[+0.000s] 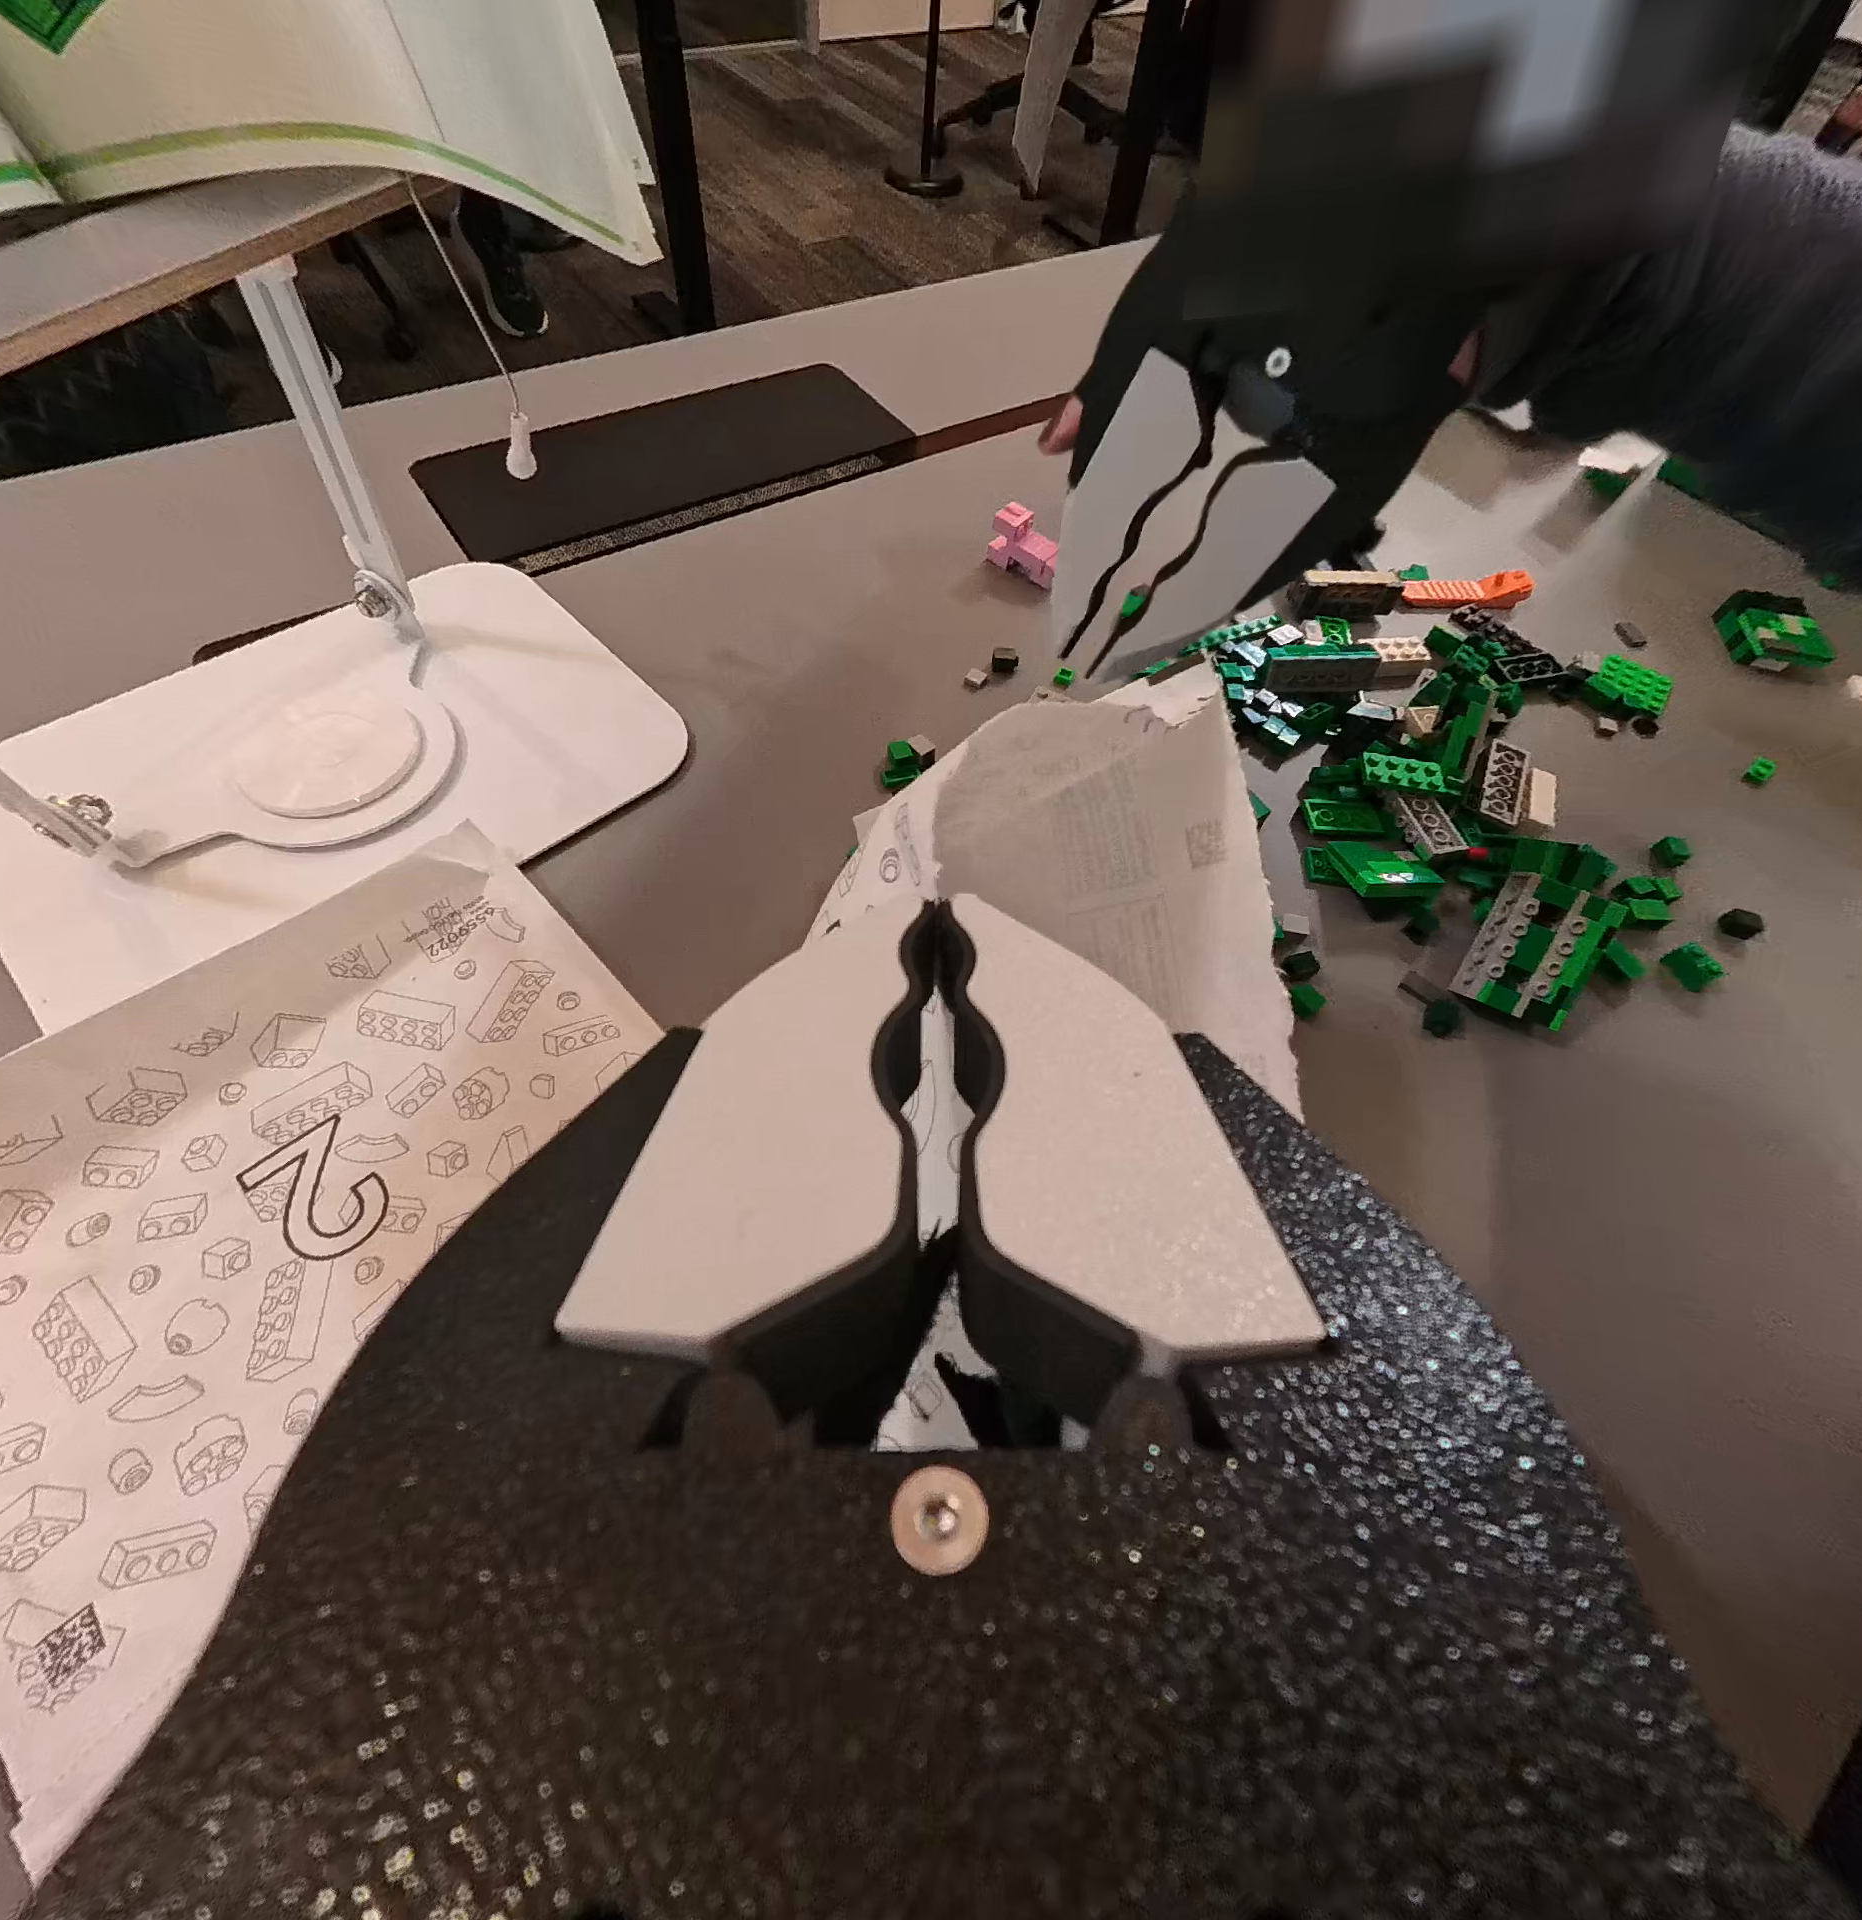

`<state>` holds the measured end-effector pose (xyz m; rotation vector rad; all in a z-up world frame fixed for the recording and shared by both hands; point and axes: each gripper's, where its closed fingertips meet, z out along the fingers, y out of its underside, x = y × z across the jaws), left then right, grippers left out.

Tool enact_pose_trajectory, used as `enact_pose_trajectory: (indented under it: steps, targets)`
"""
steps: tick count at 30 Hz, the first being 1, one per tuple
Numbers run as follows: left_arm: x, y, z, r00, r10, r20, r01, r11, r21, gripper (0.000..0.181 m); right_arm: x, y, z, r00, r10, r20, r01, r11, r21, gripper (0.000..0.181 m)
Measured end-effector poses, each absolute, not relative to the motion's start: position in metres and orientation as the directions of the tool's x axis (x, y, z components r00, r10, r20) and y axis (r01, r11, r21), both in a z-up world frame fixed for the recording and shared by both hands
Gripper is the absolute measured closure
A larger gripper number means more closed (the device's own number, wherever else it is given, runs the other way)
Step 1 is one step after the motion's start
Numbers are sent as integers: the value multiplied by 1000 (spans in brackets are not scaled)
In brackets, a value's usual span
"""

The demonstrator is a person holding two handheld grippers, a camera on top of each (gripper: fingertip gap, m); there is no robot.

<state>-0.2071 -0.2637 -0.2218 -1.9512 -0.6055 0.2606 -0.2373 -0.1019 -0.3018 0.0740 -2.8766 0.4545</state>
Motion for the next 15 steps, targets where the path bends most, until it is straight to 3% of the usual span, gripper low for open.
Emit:
enact_pose_trajectory:
  steps: [7, 11, 15]
  targets:
    - [-206, -263, -222, 850, 523, 70, 292, -355, -888, 181, -250, -96, -352, -991, 102, 84, 77, 962, -263, 150]
    - [-206, -263, -222, 851, 519, 77, 294, -350, -890, 181, -251, -100, -356, -990, 141, 15, 130, 948, -290, 151]
    - [-206, -261, -223, 853, 515, 85, 296, -345, -891, 181, -251, -100, -356, -991, 127, 36, 112, 956, -271, 166]
